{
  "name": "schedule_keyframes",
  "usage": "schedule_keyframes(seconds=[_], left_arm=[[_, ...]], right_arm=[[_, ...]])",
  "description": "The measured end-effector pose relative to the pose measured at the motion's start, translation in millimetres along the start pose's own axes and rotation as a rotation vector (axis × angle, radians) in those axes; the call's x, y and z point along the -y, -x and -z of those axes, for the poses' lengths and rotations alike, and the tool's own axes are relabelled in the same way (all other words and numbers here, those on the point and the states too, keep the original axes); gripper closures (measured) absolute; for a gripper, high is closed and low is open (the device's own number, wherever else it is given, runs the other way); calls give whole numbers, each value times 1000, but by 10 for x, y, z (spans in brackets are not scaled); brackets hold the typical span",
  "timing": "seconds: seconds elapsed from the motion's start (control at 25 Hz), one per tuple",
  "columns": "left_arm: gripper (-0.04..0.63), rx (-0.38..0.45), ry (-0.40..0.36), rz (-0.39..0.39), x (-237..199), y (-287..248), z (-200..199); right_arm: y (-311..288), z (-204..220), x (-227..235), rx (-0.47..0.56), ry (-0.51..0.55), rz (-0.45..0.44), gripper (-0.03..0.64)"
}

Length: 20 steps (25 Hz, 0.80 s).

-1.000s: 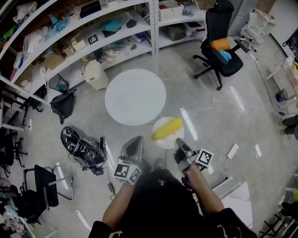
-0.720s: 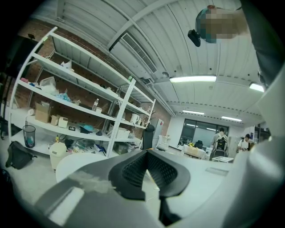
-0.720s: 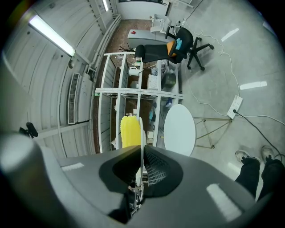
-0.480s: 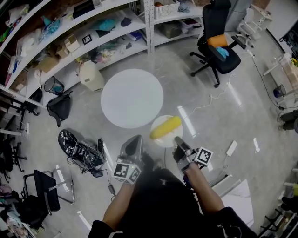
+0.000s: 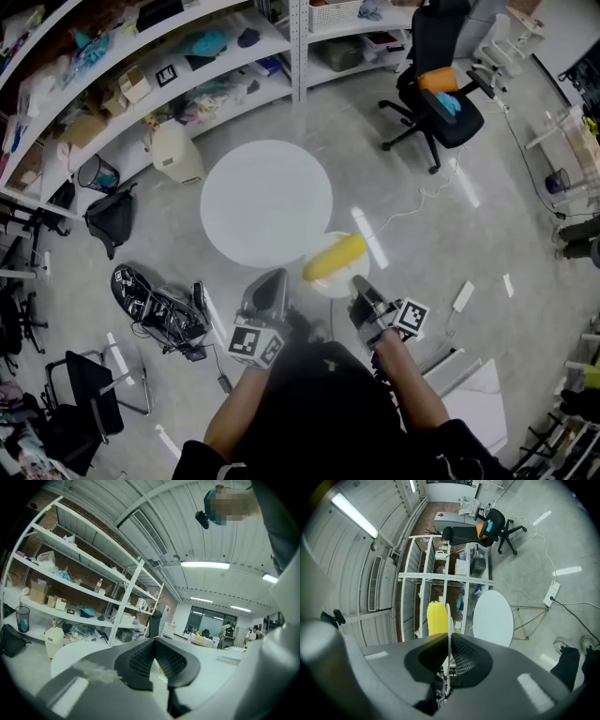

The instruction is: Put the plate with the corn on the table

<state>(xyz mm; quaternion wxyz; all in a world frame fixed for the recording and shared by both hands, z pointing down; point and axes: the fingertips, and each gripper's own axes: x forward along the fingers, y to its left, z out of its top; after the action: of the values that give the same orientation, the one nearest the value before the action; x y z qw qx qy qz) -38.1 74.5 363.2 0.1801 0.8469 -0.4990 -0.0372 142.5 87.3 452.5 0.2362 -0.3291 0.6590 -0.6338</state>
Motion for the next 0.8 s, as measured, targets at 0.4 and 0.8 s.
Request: schedule_keyframes(seconds=[0.4,0.8], left_arm=[[591,-5,13,53,-420,-284,-114],[592,9,6,21,-589,-403,-141]], right_arm=[[-307,-91,-41,27,14,-7,594],[-485,-193,-92,-13,14,-32,594]])
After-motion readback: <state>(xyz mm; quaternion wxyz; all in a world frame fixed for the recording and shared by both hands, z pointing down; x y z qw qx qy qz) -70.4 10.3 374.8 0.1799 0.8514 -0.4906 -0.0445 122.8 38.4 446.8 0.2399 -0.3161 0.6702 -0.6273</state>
